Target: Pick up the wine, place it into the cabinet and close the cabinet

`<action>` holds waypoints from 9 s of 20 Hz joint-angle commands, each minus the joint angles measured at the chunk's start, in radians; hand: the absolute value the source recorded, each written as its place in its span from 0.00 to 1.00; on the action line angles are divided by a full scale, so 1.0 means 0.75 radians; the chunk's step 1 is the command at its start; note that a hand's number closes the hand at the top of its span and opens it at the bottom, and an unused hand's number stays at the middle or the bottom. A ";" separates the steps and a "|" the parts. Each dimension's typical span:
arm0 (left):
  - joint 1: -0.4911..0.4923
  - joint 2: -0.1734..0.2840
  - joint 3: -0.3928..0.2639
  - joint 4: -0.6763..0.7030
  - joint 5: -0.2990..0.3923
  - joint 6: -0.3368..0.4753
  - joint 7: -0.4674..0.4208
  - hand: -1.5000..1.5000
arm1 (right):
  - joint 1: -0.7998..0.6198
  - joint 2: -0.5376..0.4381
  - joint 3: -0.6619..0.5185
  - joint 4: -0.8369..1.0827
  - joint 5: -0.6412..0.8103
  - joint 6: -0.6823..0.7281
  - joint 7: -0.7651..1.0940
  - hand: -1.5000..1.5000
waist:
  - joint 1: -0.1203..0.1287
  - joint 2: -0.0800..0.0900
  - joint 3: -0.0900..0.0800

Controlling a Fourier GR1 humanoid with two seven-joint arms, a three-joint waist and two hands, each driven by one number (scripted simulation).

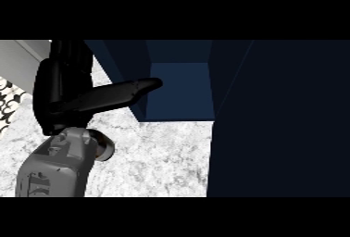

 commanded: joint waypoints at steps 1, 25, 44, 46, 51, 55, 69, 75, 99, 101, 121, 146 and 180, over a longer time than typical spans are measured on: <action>-0.160 -0.003 0.004 0.039 -0.088 0.056 0.171 0.00 | 0.058 -0.023 -0.014 -0.250 -0.061 -0.024 0.135 0.00 | 0.002 0.001 0.000; -0.199 -0.003 -0.168 -0.173 -0.567 0.165 0.626 0.00 | 0.058 -0.029 0.068 -0.418 -0.013 -0.121 0.285 0.00 | 0.002 -0.005 0.001; 0.120 0.199 0.116 -0.496 -0.396 -0.095 0.627 0.00 | 0.026 -0.032 0.134 -0.383 0.030 -0.163 0.304 0.00 | 0.012 -0.001 -0.001; 0.098 0.202 0.142 -0.468 -0.416 -0.091 0.644 0.00 | 0.018 -0.033 0.121 -0.396 0.010 -0.156 0.295 0.00 | 0.010 0.000 -0.001; 0.250 0.218 0.187 -0.516 -0.330 -0.099 0.563 0.00 | -0.026 -0.058 0.056 -0.421 -0.040 -0.175 0.386 0.00 | 0.012 0.002 -0.001; 0.350 0.165 0.157 -0.497 -0.287 -0.067 0.478 0.00 | -0.043 -0.043 0.098 -0.381 0.013 -0.178 0.357 0.00 | 0.011 0.004 -0.001; 0.667 0.113 0.270 -0.265 0.060 -0.113 -0.019 0.00 | -0.028 -0.022 0.180 -0.392 0.069 -0.198 0.334 0.00 | 0.002 0.003 -0.003; 0.770 0.075 0.272 -0.212 0.141 -0.165 -0.173 0.00 | -0.069 -0.036 0.170 -0.461 0.073 -0.236 0.427 0.00 | 0.006 0.001 -0.003; 0.732 0.056 0.484 0.503 0.397 -0.354 -0.735 0.00 | -0.065 -0.113 0.080 -0.482 -0.018 -0.223 0.431 0.00 | -0.002 0.004 -0.001; 0.744 0.042 0.491 0.560 0.415 -0.382 -0.804 0.00 | 0.009 -0.106 0.166 -0.502 0.034 -0.207 0.368 0.00 | -0.014 0.000 -0.002; 0.678 -0.003 0.475 0.962 0.696 -0.438 -1.188 0.00 | -0.019 -0.088 0.118 -0.408 -0.005 -0.207 0.328 0.00 | 0.001 0.003 -0.001; 0.492 -0.003 0.359 1.300 0.964 -0.434 -1.568 1.00 | -0.001 -0.087 0.129 -0.401 0.026 -0.191 0.282 0.00 | -0.008 0.001 0.000; 0.774 -0.003 -0.197 0.286 0.666 -0.524 -1.229 1.00 | -0.121 -0.054 0.012 -0.357 -0.050 -0.189 0.397 0.00 | 0.006 0.001 0.001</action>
